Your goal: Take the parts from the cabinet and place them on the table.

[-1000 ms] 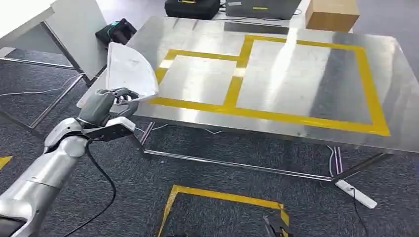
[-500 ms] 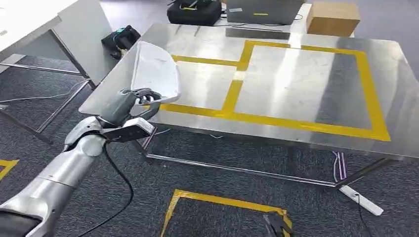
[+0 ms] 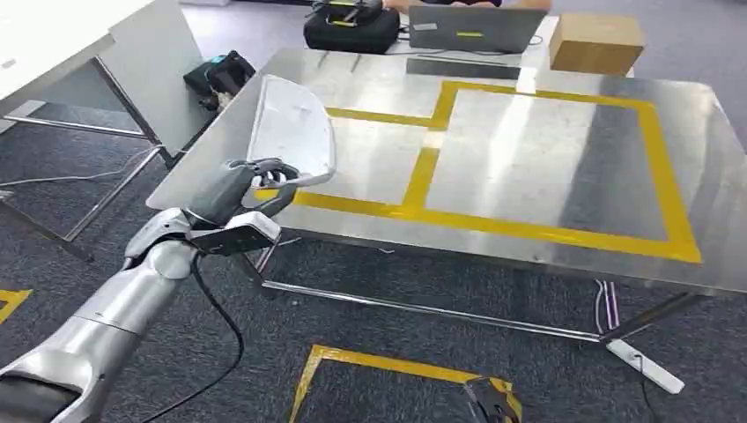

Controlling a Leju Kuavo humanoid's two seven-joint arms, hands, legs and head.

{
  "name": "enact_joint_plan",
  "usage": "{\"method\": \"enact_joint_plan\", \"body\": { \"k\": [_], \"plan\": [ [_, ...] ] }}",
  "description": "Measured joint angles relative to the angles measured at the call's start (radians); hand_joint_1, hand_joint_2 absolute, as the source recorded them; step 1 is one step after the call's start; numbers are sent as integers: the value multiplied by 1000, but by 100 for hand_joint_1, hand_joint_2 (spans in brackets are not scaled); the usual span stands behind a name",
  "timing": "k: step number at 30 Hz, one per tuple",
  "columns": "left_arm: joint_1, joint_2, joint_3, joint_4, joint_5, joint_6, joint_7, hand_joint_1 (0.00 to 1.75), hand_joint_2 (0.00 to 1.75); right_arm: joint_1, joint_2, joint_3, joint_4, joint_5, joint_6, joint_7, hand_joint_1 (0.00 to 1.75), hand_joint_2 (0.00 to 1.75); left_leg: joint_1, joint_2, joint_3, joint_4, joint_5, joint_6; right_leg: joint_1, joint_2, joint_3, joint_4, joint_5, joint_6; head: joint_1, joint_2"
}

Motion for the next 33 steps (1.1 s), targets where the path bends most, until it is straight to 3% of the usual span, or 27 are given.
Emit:
{"method": "enact_joint_plan", "body": {
  "k": [2, 3, 4, 5, 6, 8, 9, 10, 11, 12, 13, 15, 16, 17, 18, 20, 21, 22, 23, 24, 25, 26, 27, 29, 30, 31, 33],
  "plan": [
    [2, -8, -5, 0, 0, 0, 0, 157, 175, 0, 0, 0, 0, 0, 0, 0, 0, 0, 0, 0, 9, 1, -11, -1, -3, 0, -93, 153, -57, 7, -1, 0],
    [5, -11, -8, 0, 0, -2, 0, 157, 175, 3, 0, 0, 0, 1, 0, 0, 0, 0, 1, 0, 15, 2, -18, -3, -6, -1, -132, 204, -72, 12, 1, 0],
    [9, -14, -9, 1, 0, -3, 0, 157, 175, 7, 0, 0, 0, 2, 0, 1, 0, 0, 3, -1, 22, 2, -25, -7, -10, -1, -148, 207, -66, 15, 2, 0],
    [13, -16, -11, 1, 0, -3, 0, 157, 175, 8, 0, 0, 0, 2, 0, 1, 0, 0, 7, -1, 33, 3, -34, -11, -15, -2, -142, 166, -44, 23, 1, 0],
    [14, -18, -14, 1, 0, -3, 0, 157, 175, 8, 0, 0, 0, 2, 0, 1, 0, 0, 11, -1, 47, 4, -44, -18, -22, -4, -116, 90, -5, 34, 2, 0],
    [14, -21, -18, 2, 0, -3, 0, 157, 175, 12, 1, 0, 0, 3, -2, 2, 0, 0, 15, -1, 65, 12, -69, -37, -42, -7, -53, -81, 111, 61, 3, 0],
    [14, -21, -20, 3, 0, -3, 0, 157, 175, 11, 5, 0, 2, 3, -2, 2, 0, 0, 17, -1, 74, 25, -80, -46, -35, -17, -52, -92, 103, 40, 14, 0],
    [12, -21, -21, 3, 0, -2, 0, 157, 175, 11, 6, 0, 2, 5, -4, 3, 0, 0, 15, -1, 73, 17, -89, -51, -29, -11, -36, -87, 85, 12, 2, 0],
    [13, -21, -22, 3, 1, -1, -2, 157, 175, 13, 8, 0, 1, 8, -6, 5, 0, 0, 19, 0, 82, 13, -95, -57, -27, -9, -36, -88, 90, 2, -5, 0],
    [14, -21, -24, 3, 3, 0, -4, 157, 175, 14, 8, 0, 2, 9, -7, 5, 0, 0, 20, 0, 86, 25, -87, -65, -27, -8, -30, -87, 81, -9, 1, 0],
    [13, -20, -26, 3, 4, 0, -6, 157, 175, 14, 8, 0, 1, 10, -10, 5, 0, 0, 23, 1, 76, 49, -79, -68, -28, -5, -16, -86, 72, -20, -3, 0],
    [15, -15, -27, 3, 9, 2, -10, 157, 175, 14, 8, 0, 0, 12, -13, 5, 0, 0, 23, 11, 4, 174, -30, -78, -28, -3, 17, -88, 48, -32, -6, 0],
    [16, -15, -29, 3, 10, 3, -11, 157, 175, 13, 9, 0, 0, 12, -13, 5, 0, 0, 23, 11, -49, 243, -32, -82, -28, -4, 32, -89, 35, -34, -7, 0],
    [21, -13, -30, 3, 10, 3, -11, 157, 175, 14, 9, 0, 0, 12, -13, 5, 0, 0, 23, 12, -102, 298, -66, -84, -28, -4, 50, -90, 20, -35, -6, 0],
    [28, -10, -31, 4, 11, 4, -11, 157, 175, 16, 9, 0, 0, 12, -13, 5, 0, 0, 23, 12, -143, 322, -123, -82, -29, -2, 72, -92, 5, -36, -7, 0],
    [35, -6, -31, 7, 11, 12, -11, 157, 175, 19, 11, 0, 0, 14, -13, 5, 0, 0, 21, 12, -184, 296, -222, -72, -30, 5, 126, -100, -25, -32, -7, 0],
    [38, -3, -31, 10, 11, 20, -11, 157, 175, 19, 11, 0, 1, 14, -12, 5, 0, 0, 17, 12, -186, 251, -223, -67, -31, 10, 154, -106, -42, -27, -7, 0],
    [39, 0, -31, 12, 11, 27, -12, 157, 175, 19, 12, 0, 1, 15, -12, 6, 0, 0, 13, 12, -183, 187, -169, -60, -32, 11, 181, -113, -59, -26, -7, 0],
    [41, 5, -31, 14, 12, 30, -13, 157, 175, 21, 13, 0, 1, 16, -12, 6, 0, 0, 7, 14, -179, 105, -32, -51, -32, 12, 194, -120, -78, -23, -10, 0],
    [44, 7, -31, 21, 12, 31, -14, 157, 175, 23, 14, -1, 4, 16, -11, 6, 0, 0, -1, 17, -181, 13, 134, -44, -27, 14, 225, -118, -96, -18, -12, 0],
    [52, 9, -32, 26, 11, 33, -15, 157, 175, 20, 17, -1, 4, 17, -10, 6, 0, 0, 0, 13, -168, -19, 170, -44, -20, 19, 229, -124, -117, -11, -20, 0],
    [64, 9, -32, 26, 11, 34, -15, 157, 175, 22, 17, -1, 5, 17, -10, 9, 0, 0, 2, 11, -159, -6, 187, -48, -17, 20, 253, -146, -131, -9, -11, 0],
    [65, 10, -31, 26, 11, 35, -15, 157, 175, 20, 17, -1, 4, 18, -9, 8, 0, 0, 2, 12, -145, 0, 163, -52, -17, 21, 287, -185, -146, -14, -10, 0],
    [44, 9, -30, 26, 12, 36, -16, 157, 175, 11, 16, -1, 1, 18, -10, 8, 0, 0, 13, 5, -120, -9, 146, -47, -18, 15, 339, -218, -154, -6, -13, 0],
    [36, 4, -30, 24, 13, 37, -18, 157, 175, 2, 15, -1, -1, 18, -11, 5, 0, 0, 12, 3, -111, -8, 133, -39, -17, 3, 319, -177, -170, -4, 1, 0],
    [32, 3, -30, 24, 13, 39, -18, 157, 175, -2, 15, -1, -1, 18, -11, 6, 0, 0, 11, 3, -105, -8, 126, -30, -16, -1, 268, -98, -204, -3, 5, 0],
    [38, 3, -30, 24, 13, 38, -18, 157, 175, -2, 15, -1, -1, 18, -11, 6, 0, 0, 5, 3, -94, -7, 113, -22, -9, -4, 133, 96, -270, -5, 4, 0]
  ]
}}
